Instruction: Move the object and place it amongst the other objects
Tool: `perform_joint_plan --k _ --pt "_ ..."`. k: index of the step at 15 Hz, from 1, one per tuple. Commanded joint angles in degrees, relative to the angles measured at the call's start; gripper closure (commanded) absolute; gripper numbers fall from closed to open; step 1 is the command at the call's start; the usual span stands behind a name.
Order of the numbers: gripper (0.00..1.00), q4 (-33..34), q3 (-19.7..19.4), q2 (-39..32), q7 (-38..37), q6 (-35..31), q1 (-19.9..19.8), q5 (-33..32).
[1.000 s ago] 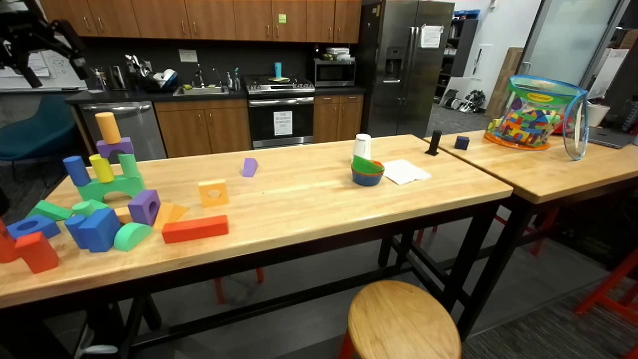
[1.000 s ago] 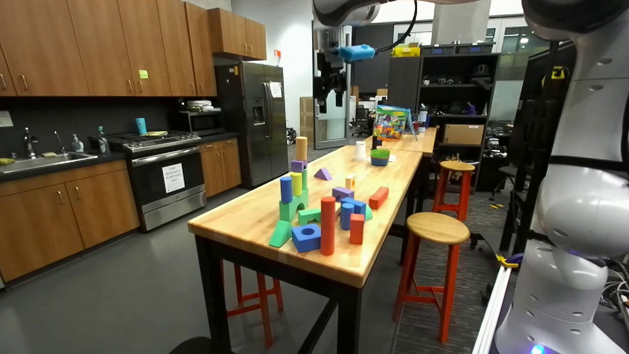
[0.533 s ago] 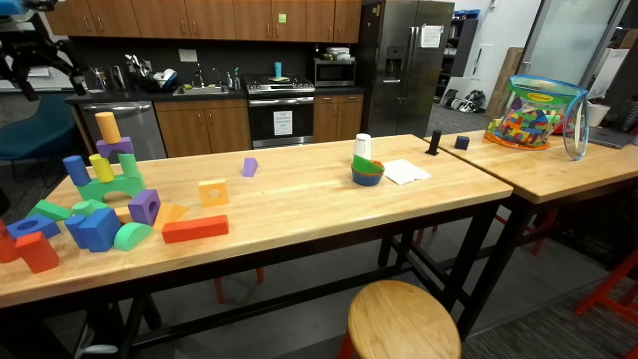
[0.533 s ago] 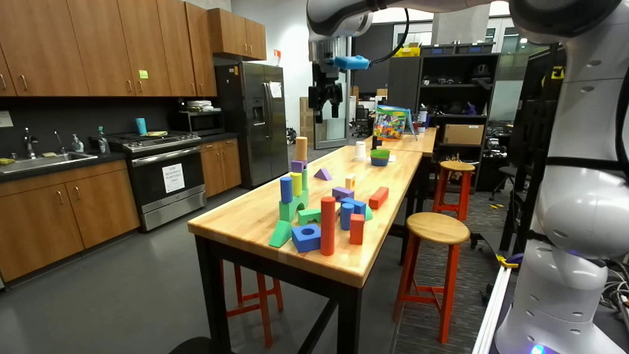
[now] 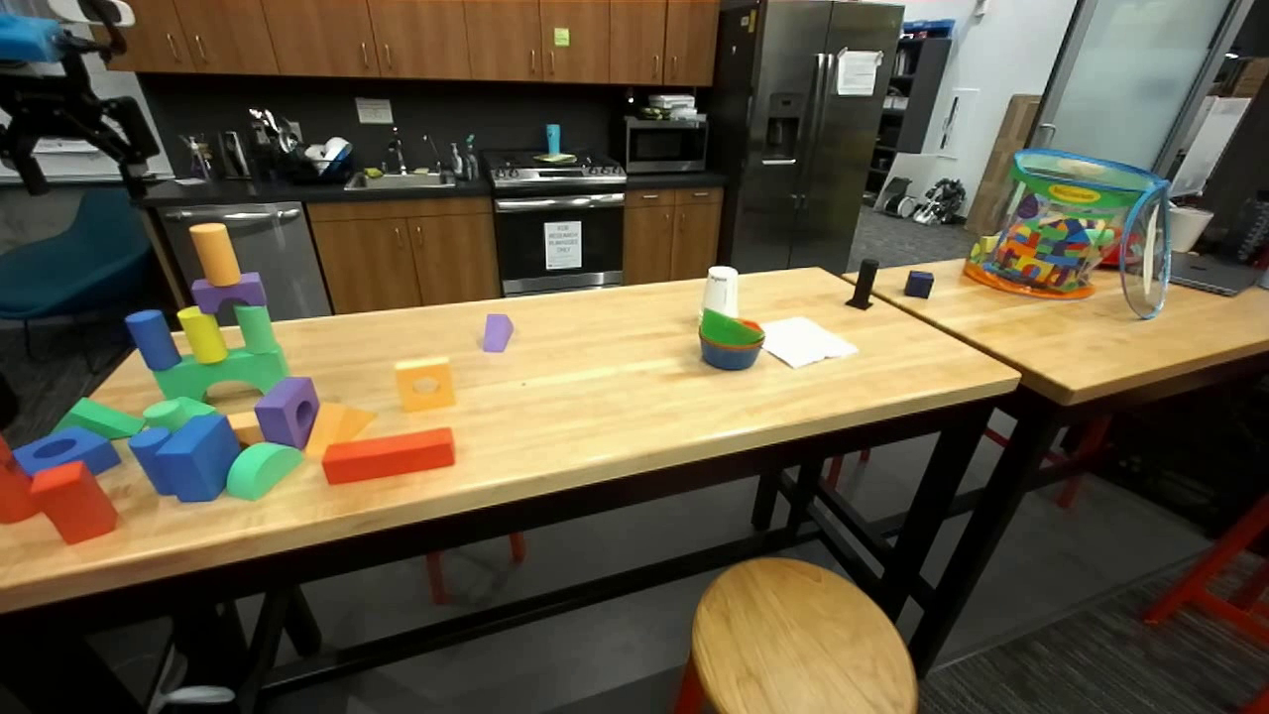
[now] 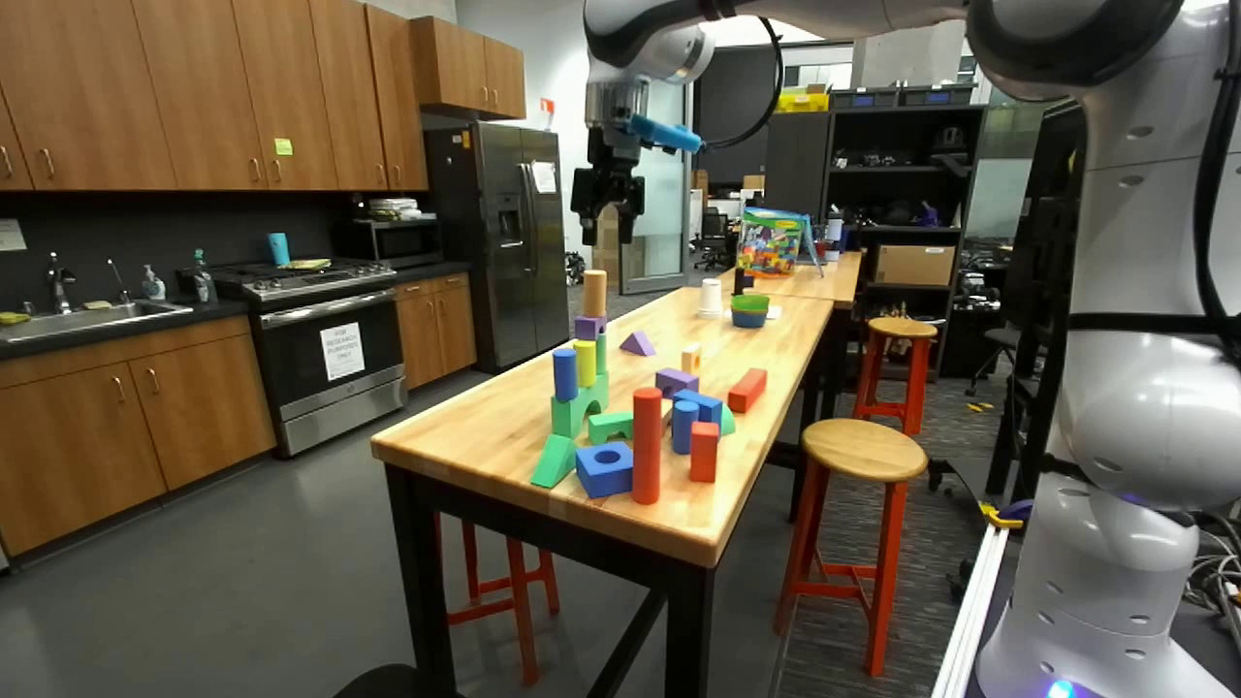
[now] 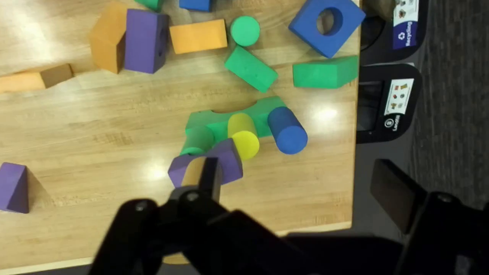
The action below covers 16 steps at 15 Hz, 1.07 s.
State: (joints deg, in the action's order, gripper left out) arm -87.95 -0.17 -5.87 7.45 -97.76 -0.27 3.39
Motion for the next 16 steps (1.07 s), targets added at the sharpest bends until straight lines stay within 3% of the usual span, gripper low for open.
perform_joint_plan --k 1,12,16 --pt "0.00 3.5 -0.1 -2.6 -0.1 -2.6 -0.7 2.8" --pt "0.00 6.0 -0.5 -3.3 2.3 -5.4 -0.9 -6.6" --pt "0.00 10.4 -0.1 -6.0 3.9 -5.1 -0.5 -9.6"
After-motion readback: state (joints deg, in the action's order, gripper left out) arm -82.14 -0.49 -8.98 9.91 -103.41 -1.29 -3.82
